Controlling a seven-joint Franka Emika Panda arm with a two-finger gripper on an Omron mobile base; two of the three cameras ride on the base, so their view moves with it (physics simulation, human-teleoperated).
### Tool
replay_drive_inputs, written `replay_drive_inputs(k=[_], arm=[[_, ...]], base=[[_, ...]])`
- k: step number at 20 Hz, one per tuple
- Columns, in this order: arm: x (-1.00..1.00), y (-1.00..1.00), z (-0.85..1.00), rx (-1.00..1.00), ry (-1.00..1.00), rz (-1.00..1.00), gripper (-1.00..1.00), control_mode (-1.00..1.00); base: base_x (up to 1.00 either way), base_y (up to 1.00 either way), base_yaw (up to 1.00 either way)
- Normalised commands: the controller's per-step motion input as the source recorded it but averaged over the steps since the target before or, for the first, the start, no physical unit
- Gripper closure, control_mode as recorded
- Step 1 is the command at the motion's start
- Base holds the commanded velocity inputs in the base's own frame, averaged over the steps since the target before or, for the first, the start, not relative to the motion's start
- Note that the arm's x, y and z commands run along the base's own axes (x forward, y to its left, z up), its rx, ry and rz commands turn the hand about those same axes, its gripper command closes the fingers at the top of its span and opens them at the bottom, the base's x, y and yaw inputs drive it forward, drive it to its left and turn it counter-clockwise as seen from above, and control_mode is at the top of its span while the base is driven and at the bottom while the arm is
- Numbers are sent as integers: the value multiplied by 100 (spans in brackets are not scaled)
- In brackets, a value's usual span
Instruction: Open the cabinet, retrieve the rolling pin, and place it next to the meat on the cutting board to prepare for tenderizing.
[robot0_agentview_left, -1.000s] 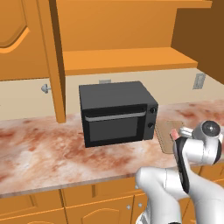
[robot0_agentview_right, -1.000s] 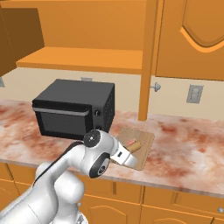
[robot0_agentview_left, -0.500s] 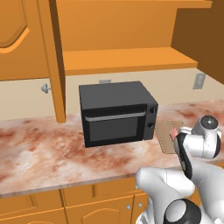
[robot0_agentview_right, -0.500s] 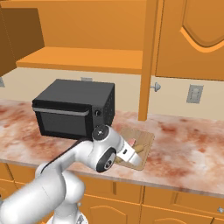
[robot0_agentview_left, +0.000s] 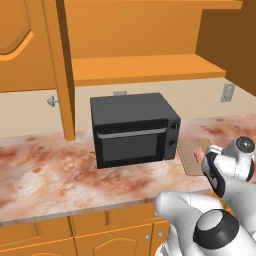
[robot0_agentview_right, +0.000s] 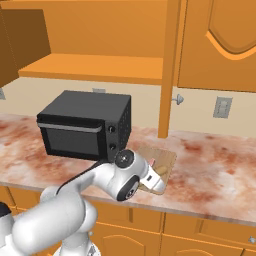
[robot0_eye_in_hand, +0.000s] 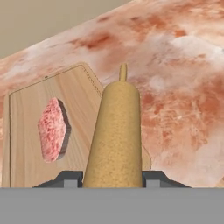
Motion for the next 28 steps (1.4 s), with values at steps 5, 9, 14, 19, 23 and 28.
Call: replay_drive_inputs(k=[5, 9, 14, 19, 23, 28], arm=[[7, -1, -16, 0, -2, -2, 100, -100], [15, 0, -2, 1, 0, -2, 100, -100], [9, -1, -10, 2, 0, 0, 100, -100], [8, -5, -18, 4, 0, 0, 100, -100], [22, -1, -16, 3, 2, 0, 100, -100], [26, 0, -9, 2, 3, 0, 100, -100]], base=[[0, 0, 0], [0, 0, 0], [0, 0, 0], [0, 0, 0], [0, 0, 0], [0, 0, 0]])
